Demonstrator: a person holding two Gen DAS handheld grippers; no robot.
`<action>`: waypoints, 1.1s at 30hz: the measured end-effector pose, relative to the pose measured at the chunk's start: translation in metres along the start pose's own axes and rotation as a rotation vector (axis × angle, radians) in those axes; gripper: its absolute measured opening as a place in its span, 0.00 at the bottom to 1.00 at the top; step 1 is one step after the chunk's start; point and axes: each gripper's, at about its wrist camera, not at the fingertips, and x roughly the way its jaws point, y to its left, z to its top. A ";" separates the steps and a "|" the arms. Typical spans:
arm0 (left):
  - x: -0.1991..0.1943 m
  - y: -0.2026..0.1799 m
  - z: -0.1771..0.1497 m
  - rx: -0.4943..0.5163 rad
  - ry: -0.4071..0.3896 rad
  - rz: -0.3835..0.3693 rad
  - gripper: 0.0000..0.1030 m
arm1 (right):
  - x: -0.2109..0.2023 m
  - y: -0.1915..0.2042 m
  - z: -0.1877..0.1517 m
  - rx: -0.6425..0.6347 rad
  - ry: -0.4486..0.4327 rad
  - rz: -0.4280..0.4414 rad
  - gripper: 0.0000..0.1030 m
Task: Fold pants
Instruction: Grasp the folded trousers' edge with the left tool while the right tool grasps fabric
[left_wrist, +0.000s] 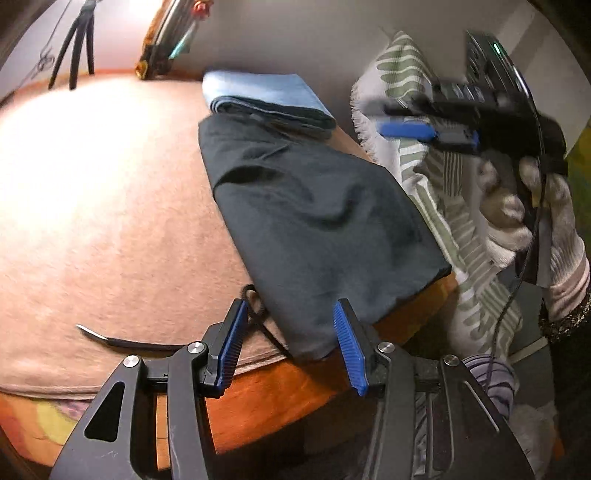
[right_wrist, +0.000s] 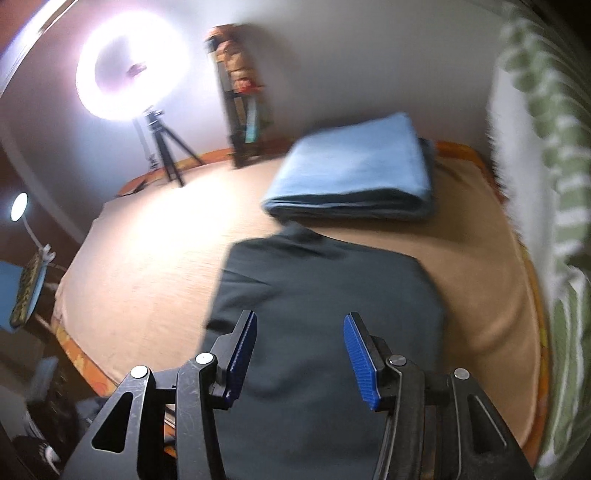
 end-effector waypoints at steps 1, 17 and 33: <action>0.001 0.002 -0.001 -0.013 -0.003 -0.008 0.45 | 0.010 0.011 0.008 -0.019 0.005 0.007 0.50; 0.021 0.009 -0.007 -0.044 -0.022 -0.094 0.22 | 0.157 0.092 0.082 -0.282 0.180 -0.059 0.51; 0.021 0.003 -0.007 0.018 -0.041 -0.081 0.10 | 0.190 0.092 0.070 -0.402 0.219 -0.076 0.03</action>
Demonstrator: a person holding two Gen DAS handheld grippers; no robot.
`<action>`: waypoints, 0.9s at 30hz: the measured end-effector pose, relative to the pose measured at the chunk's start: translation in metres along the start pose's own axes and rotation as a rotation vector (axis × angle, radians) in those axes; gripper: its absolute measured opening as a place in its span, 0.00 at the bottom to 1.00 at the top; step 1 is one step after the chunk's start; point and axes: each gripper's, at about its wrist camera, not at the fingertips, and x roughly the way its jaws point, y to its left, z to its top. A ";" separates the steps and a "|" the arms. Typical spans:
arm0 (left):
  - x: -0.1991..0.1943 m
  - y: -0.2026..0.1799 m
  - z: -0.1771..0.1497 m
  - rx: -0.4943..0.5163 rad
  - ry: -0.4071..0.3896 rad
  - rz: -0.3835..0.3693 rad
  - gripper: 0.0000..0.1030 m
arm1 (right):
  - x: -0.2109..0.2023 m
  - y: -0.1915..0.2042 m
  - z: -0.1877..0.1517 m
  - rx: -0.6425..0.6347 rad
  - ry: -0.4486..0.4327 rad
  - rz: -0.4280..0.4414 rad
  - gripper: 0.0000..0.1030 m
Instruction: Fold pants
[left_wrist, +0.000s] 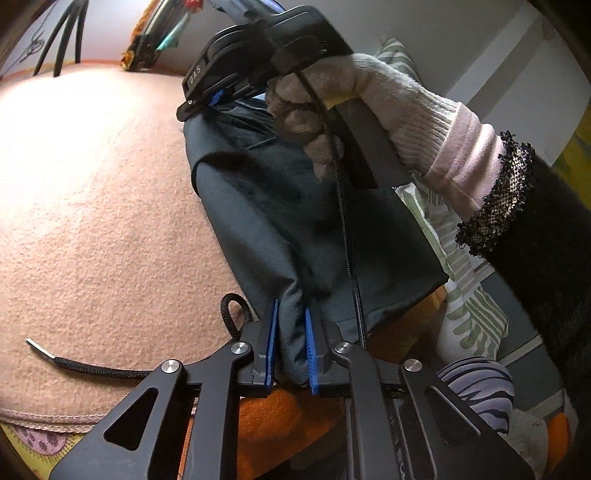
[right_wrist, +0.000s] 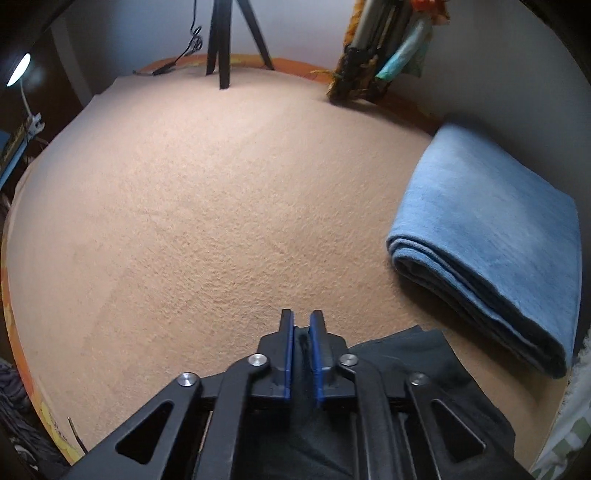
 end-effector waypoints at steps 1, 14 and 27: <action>0.000 -0.004 -0.001 0.013 -0.003 0.002 0.10 | -0.001 -0.002 -0.001 0.017 -0.009 -0.014 0.02; -0.012 -0.007 -0.004 0.016 0.008 0.044 0.20 | -0.032 -0.031 -0.013 0.185 -0.127 0.042 0.35; -0.032 0.022 0.061 -0.052 -0.014 0.139 0.54 | -0.152 -0.112 -0.153 0.441 -0.349 0.051 0.86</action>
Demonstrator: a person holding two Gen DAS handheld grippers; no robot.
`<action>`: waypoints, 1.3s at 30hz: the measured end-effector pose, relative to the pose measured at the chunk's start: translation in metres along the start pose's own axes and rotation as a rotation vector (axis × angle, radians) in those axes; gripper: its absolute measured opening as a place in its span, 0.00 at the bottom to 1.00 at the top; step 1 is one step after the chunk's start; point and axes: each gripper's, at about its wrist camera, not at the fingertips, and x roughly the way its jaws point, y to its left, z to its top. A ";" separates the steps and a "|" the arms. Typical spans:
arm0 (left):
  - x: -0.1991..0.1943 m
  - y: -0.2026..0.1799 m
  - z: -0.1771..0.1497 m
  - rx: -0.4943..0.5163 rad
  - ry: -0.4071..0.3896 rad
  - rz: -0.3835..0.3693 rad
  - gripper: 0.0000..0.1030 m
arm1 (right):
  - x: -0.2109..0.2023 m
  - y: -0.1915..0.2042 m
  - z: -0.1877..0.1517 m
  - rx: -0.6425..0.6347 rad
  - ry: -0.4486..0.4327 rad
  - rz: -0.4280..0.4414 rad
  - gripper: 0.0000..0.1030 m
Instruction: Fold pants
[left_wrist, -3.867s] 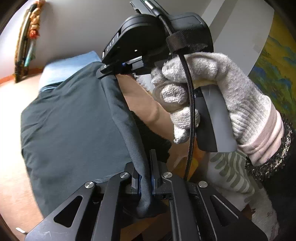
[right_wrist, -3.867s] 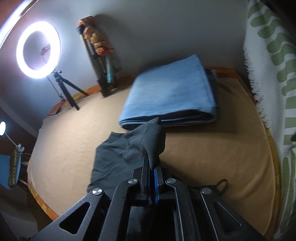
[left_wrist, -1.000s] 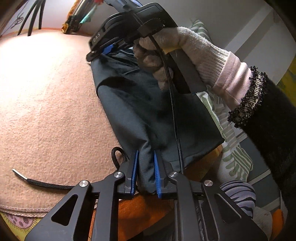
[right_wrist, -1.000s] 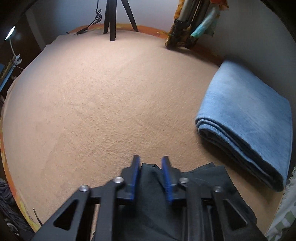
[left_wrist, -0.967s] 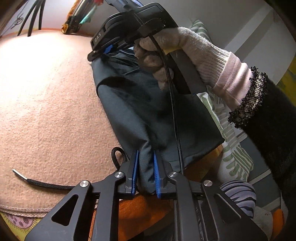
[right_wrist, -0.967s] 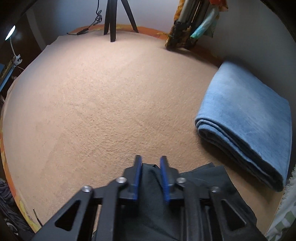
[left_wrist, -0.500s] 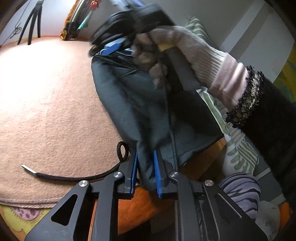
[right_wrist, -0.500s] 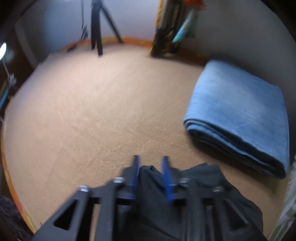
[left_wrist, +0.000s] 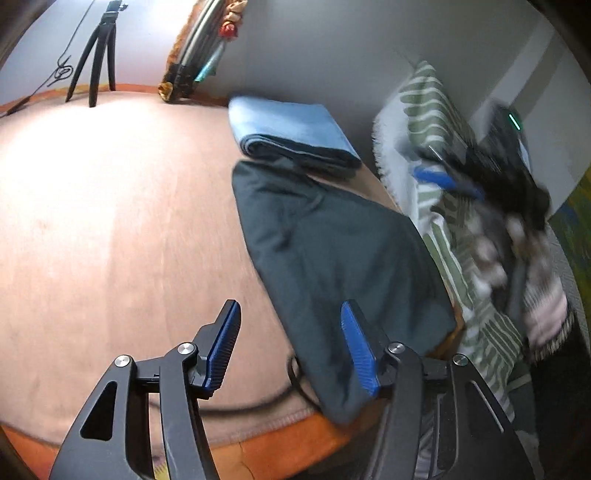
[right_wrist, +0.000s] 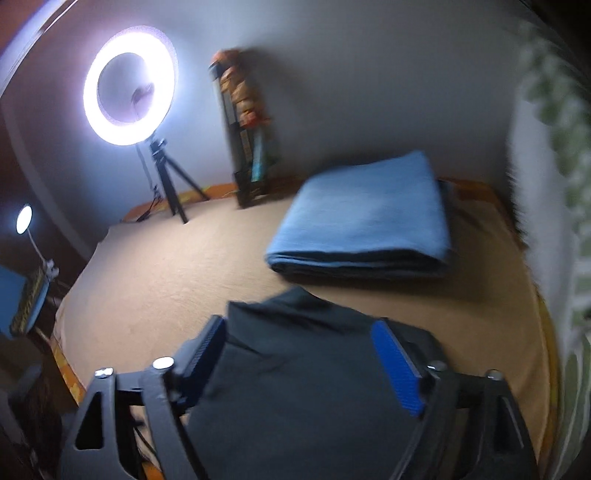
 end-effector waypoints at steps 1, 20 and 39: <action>0.005 0.002 0.006 0.001 0.007 0.007 0.54 | -0.004 -0.011 -0.004 0.011 0.010 -0.018 0.86; 0.085 0.010 0.045 -0.040 0.133 0.026 0.54 | 0.052 -0.104 -0.068 0.236 0.230 0.189 0.94; 0.104 -0.003 0.055 0.003 0.127 -0.034 0.37 | 0.055 -0.094 -0.090 0.224 0.220 0.326 0.49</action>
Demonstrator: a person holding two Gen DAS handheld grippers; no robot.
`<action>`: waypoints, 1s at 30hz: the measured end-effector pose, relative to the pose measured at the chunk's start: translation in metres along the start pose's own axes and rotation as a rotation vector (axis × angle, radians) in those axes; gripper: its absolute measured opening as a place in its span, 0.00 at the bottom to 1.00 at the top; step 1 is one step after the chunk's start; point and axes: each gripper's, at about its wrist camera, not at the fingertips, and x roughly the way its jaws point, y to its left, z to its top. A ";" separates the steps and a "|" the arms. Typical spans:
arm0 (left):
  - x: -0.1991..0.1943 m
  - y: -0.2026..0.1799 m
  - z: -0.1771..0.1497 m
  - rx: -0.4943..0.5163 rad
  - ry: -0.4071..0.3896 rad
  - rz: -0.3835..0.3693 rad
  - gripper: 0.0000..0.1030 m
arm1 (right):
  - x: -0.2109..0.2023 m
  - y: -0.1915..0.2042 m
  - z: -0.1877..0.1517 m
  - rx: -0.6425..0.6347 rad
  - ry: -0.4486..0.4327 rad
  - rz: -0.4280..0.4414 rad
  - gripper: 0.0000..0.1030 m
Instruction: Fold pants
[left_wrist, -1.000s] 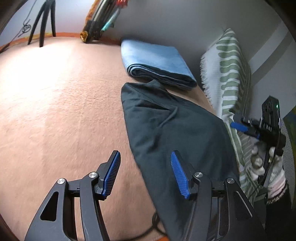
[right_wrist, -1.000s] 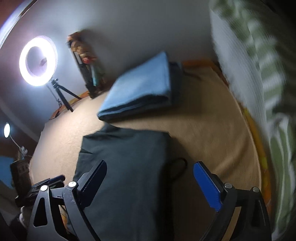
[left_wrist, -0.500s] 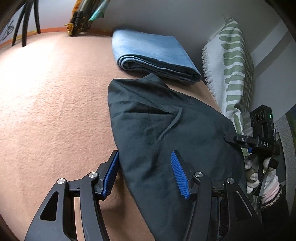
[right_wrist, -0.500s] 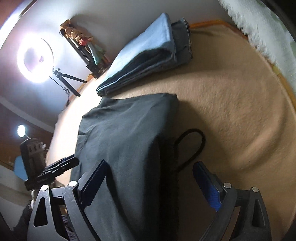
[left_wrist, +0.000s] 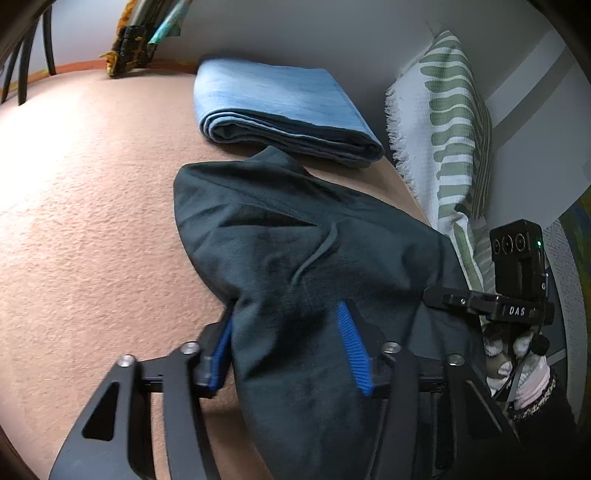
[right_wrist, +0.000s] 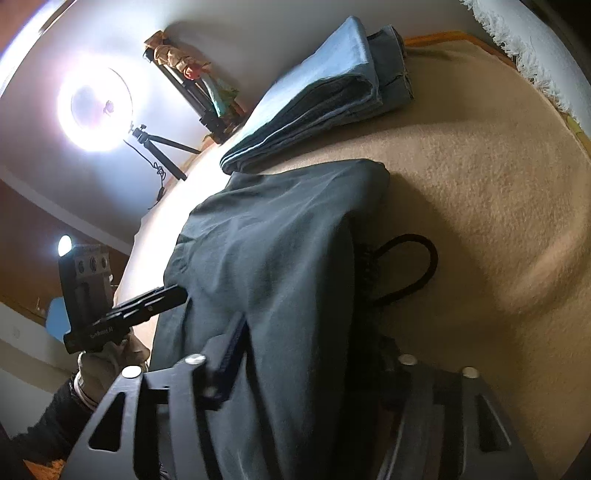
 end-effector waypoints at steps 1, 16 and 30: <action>0.001 0.000 0.000 -0.001 -0.002 0.009 0.29 | -0.001 0.002 0.000 -0.003 -0.003 -0.006 0.46; -0.014 -0.014 -0.002 0.057 -0.057 0.046 0.07 | -0.011 0.023 -0.002 -0.034 -0.054 -0.056 0.29; -0.077 -0.040 0.011 0.156 -0.208 0.043 0.04 | -0.072 0.115 0.000 -0.230 -0.192 -0.191 0.26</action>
